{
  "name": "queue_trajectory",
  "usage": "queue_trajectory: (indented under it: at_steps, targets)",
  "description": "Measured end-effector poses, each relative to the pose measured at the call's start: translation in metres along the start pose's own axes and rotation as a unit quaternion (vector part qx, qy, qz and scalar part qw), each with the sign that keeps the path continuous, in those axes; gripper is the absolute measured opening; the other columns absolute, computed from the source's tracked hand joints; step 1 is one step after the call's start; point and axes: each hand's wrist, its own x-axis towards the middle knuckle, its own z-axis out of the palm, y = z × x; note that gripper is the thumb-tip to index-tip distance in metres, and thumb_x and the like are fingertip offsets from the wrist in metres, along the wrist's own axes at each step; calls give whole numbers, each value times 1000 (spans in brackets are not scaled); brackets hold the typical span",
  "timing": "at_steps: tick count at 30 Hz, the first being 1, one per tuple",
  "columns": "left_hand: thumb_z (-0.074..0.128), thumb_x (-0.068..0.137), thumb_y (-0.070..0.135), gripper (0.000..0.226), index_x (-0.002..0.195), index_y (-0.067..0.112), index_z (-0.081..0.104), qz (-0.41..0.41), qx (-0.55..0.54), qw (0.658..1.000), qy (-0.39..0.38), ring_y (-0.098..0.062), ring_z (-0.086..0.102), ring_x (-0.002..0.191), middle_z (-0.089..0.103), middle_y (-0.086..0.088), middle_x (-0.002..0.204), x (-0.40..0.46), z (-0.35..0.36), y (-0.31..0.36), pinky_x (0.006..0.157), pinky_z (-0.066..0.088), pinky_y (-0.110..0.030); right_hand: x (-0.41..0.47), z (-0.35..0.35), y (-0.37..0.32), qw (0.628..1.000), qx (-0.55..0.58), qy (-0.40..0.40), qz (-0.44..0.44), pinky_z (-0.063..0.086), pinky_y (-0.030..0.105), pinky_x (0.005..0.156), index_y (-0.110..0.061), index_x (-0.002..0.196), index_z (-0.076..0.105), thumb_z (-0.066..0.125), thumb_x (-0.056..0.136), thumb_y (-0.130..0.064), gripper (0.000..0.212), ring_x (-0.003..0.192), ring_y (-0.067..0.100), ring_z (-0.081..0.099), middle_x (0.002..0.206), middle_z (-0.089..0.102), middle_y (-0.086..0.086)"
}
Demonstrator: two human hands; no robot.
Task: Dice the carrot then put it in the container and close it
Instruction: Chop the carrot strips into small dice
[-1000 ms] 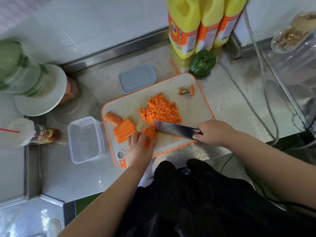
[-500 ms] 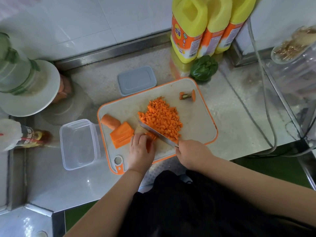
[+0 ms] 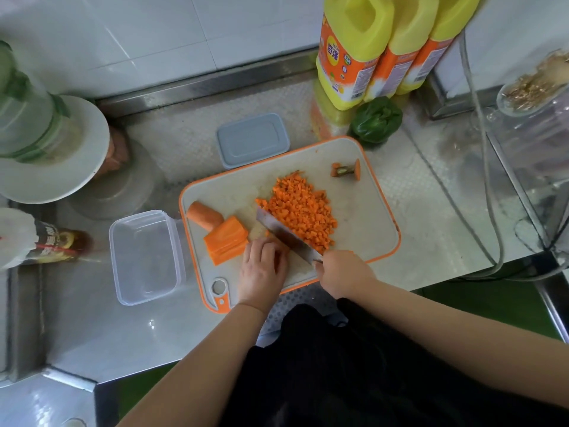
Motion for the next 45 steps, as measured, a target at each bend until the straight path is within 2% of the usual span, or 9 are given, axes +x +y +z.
queue_trajectory:
  at_steps: [3, 7, 13, 20, 26, 30, 34, 38, 45]
  targets:
    - [53, 93, 18, 19, 86, 3, 62, 3, 16, 1000, -14, -32, 52, 84, 58, -13, 97, 1, -3, 2, 78, 47, -42, 4, -6, 0, 999, 36, -8, -4, 33, 32, 66, -10, 77, 43, 40, 102, -35, 35, 90, 33, 59, 86, 58, 12]
    - [56, 92, 29, 24, 95, 7, 65, 32, 74, 997, -13, -35, 52, 87, 59, -14, 101, -2, -8, 2, 79, 47, -42, -2, -17, 5, 996, 50, 71, -13, 39, 36, 73, 0, 96, 58, 45, 100, -35, 38, 97, 38, 60, 98, 64, 22]
    - [69, 80, 37, 28, 103, 22, 66, 219, 167, 960, -45, -26, 50, 95, 58, -2, 106, 12, 7, 36, 82, 40, -37, -2, -43, 24, 983, 78, 165, 3, 43, 39, 72, -2, 88, 57, 49, 98, -35, 36, 92, 40, 61, 91, 66, 24]
    - [82, 67, 36, 27, 86, 24, 69, 208, 219, 941, -156, -23, 40, 86, 55, -1, 92, 32, 21, 64, 78, 31, -32, 1, -52, 51, 984, 75, 158, 9, 32, 32, 59, -21, 63, 28, 45, 99, -37, 43, 75, 35, 56, 59, 42, 1]
    - [44, 79, 16, 21, 79, 14, 65, 209, 258, 928, -171, -26, 43, 79, 57, -5, 85, 24, 27, 73, 69, 35, -34, 1, -53, 59, 980, 100, 172, -2, 37, 36, 63, -15, 68, 38, 47, 98, -36, 38, 83, 39, 59, 82, 63, 20]
    - [45, 84, 14, 19, 80, 13, 64, 159, 261, 942, -141, -27, 46, 76, 54, -7, 84, 27, 14, 77, 64, 40, -35, -1, -54, 58, 981, 102, 166, -12, 36, 35, 63, -15, 70, 38, 47, 98, -38, 37, 79, 37, 57, 77, 61, 17]
    - [69, 85, 24, 16, 93, 11, 66, -81, 208, 964, -144, -34, 50, 90, 54, -11, 98, 28, -16, 61, 77, 44, -44, -5, -53, 50, 985, 76, 148, -42, 32, 32, 61, -18, 66, 32, 47, 98, -38, 40, 75, 33, 54, 71, 57, 11]
    - [60, 91, 31, 22, 106, 14, 62, -245, 139, 949, -142, -32, 41, 109, 47, -9, 112, 12, -37, 37, 96, 35, -43, -6, -38, 37, 991, 29, 87, -94, 33, 33, 62, -14, 82, 42, 43, 100, -37, 29, 87, 35, 59, 88, 63, 15]
    - [66, 88, 27, 20, 101, 14, 59, -216, 38, 972, -87, -25, 40, 105, 48, -4, 111, 5, -35, 32, 94, 35, -37, -15, -17, 25, 992, -50, 47, -109, 33, 31, 64, -7, 104, 53, 37, 102, -35, 32, 94, 34, 60, 100, 63, 14]
